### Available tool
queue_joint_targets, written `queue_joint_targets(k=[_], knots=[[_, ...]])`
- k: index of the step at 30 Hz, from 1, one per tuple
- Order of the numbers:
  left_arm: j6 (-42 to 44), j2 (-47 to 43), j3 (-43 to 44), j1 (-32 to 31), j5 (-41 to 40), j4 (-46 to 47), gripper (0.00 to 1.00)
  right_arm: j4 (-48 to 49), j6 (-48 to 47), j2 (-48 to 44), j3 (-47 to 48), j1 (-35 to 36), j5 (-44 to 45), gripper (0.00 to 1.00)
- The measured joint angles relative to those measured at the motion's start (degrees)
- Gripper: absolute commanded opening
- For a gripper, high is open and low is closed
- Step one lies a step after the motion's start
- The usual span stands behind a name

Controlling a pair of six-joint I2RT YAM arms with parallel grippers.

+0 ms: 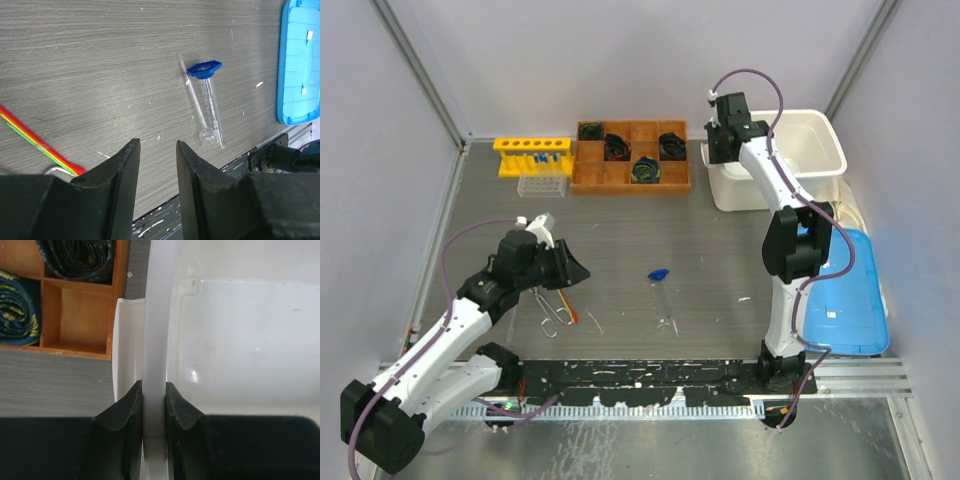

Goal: Organize the chemistry lab equipment
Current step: Pick up the storage box at the center of the board, then place the storage box at the center of the board.

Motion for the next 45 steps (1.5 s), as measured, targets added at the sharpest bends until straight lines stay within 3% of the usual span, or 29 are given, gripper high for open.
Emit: queue_joint_targets(k=[10,19,36,45], knots=[[0.02,-1.42,-0.46,0.0,-0.22,-0.52,0.36,-6.88,7.65,-9.4,-0.52,13.49,9.55,0.01],[0.28,-10.54,1.22,0.02,-2.99,-6.88,0.36,-7.61,11.61,-11.82,2.58,25.79,15.58,0.01],[0.02,-17.35,12.24,0.0,-14.78,-22.49,0.33,-10.73,22.84,-10.71,7.41,46.75,24.79,0.01],[-1.01,-21.35,14.51,0.0,-18.32,-27.3,0.33,-8.94,29.16,-4.85,7.26,51.87,28.48,0.01]])
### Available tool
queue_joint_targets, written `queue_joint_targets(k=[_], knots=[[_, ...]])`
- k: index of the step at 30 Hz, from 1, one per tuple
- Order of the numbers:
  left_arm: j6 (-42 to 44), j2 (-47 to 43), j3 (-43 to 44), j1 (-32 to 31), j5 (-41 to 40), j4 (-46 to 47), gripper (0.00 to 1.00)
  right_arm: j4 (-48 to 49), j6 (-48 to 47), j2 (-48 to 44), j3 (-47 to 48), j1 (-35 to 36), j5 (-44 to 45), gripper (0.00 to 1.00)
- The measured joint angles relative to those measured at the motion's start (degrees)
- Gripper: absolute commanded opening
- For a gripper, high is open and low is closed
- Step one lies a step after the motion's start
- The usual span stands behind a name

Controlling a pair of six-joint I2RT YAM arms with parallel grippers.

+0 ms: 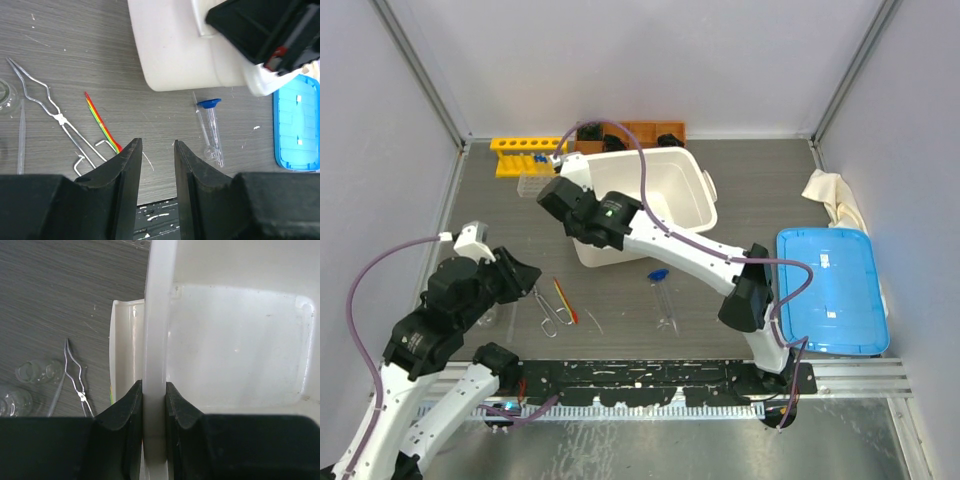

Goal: Organize the chemistry lab equipment
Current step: Place the storage box at the center of the board.

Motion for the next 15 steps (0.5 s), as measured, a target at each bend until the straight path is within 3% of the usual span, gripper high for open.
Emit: queue_joint_targets(k=[15], knots=[[-0.2,-1.7,4.04,0.0,-3.39,-4.17,0.33,5.62,2.6,7.82,0.15,1.01,2.6,0.01]])
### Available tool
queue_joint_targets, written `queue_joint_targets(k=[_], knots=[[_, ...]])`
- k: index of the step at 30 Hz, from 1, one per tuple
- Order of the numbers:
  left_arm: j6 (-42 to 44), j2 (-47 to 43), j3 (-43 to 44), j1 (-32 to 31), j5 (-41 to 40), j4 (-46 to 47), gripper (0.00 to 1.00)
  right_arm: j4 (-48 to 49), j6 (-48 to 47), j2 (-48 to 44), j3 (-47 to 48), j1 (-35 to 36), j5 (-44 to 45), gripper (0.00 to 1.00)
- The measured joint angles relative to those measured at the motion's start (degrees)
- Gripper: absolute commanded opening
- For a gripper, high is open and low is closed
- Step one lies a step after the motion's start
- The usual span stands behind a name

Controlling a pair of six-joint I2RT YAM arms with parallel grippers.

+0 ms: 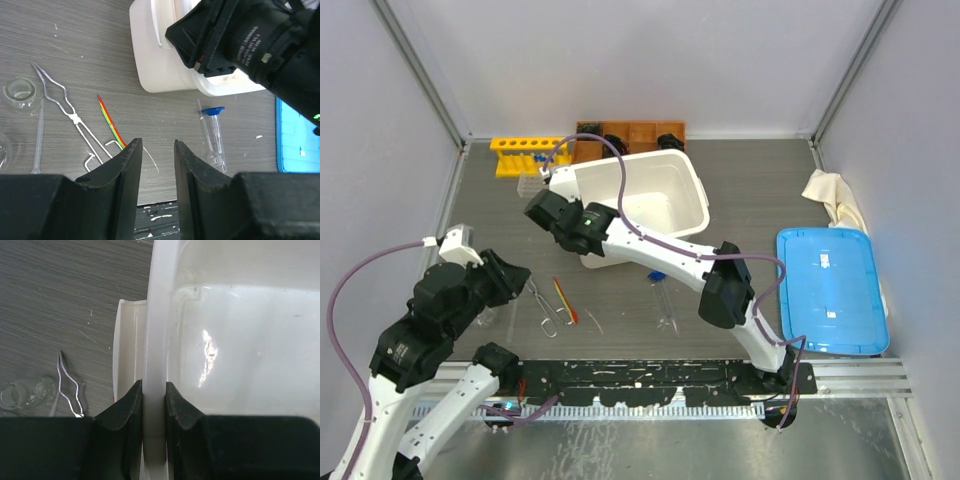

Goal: Organize the chemistry lab equipment
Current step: Place the storage box at the center of the board.

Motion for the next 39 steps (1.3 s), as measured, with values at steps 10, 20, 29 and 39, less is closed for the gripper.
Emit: queue_joint_targets(k=[10,20,29,39], knots=[[0.0,0.2,0.31,0.0,-1.97,-1.57,0.33,1.68,-1.14,3.3,0.63,0.31,-0.87,0.24],[0.0,2.23,-0.11,0.0,-1.97,-0.72,0.35,6.54,-2.05,1.03,-3.02,1.22,-2.49,0.5],[0.0,7.28,-2.73,0.0,-1.95,4.66,0.35,7.26,-6.38,-16.96,-14.86,3.85,6.36,0.66],[1.46,13.18,-2.84,0.0,-3.67,9.53,0.36,10.03,-13.35,-22.05,-18.75,-20.02,4.87,0.66]])
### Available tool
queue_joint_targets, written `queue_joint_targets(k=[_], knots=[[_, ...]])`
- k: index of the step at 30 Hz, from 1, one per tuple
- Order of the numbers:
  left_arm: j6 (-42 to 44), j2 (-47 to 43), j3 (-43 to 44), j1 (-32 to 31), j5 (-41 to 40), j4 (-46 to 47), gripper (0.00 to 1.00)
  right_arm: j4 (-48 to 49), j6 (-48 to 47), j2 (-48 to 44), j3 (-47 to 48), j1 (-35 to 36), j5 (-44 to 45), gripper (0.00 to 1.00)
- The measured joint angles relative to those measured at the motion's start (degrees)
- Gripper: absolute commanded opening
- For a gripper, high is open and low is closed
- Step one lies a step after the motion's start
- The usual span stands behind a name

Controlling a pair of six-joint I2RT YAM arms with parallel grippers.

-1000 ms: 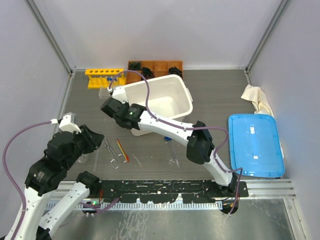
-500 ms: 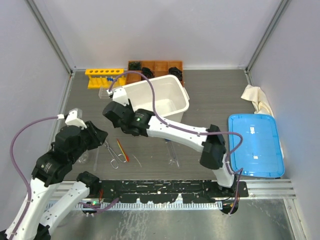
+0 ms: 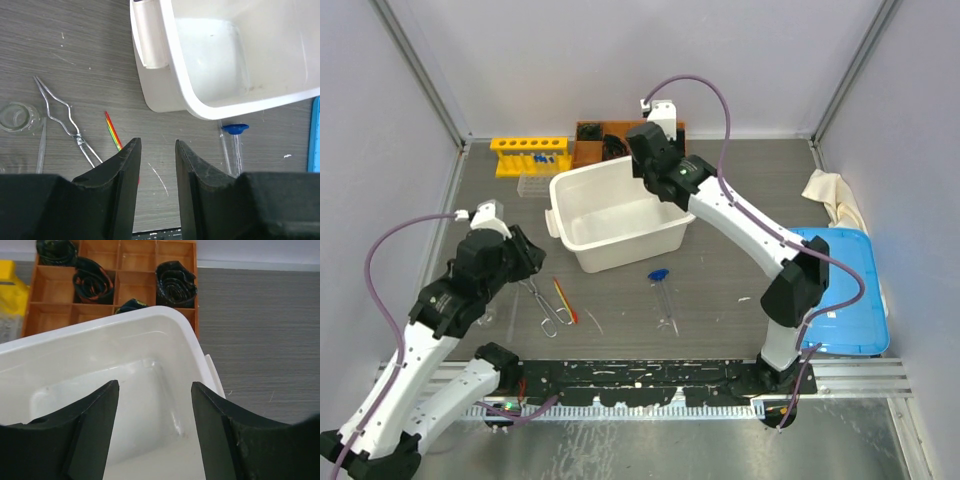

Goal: Organize the chemistry lab equipment
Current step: Place the storage box at the center of the board, then adjust the storage box at the center of the board.

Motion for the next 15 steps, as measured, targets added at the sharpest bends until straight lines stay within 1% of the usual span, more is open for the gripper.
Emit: queue_joint_targets(k=[4,7,9,15], knots=[[0.52,4.48,0.46,0.0,-0.22,1.99,0.36,-1.07,-1.77,4.81,1.16,-3.61,-2.97,0.65],[1.42,8.85,2.19,0.0,-0.24,3.04,0.36,-1.77,-2.73,6.71,1.18,-6.21,-6.05,0.65],[1.88,11.61,2.84,0.0,-0.42,4.55,0.36,-1.9,-3.23,7.02,1.18,-8.35,-7.45,0.65],[2.99,14.16,3.63,0.0,-0.63,6.4,0.36,-1.92,-4.37,6.99,1.14,-13.73,-8.92,0.63]])
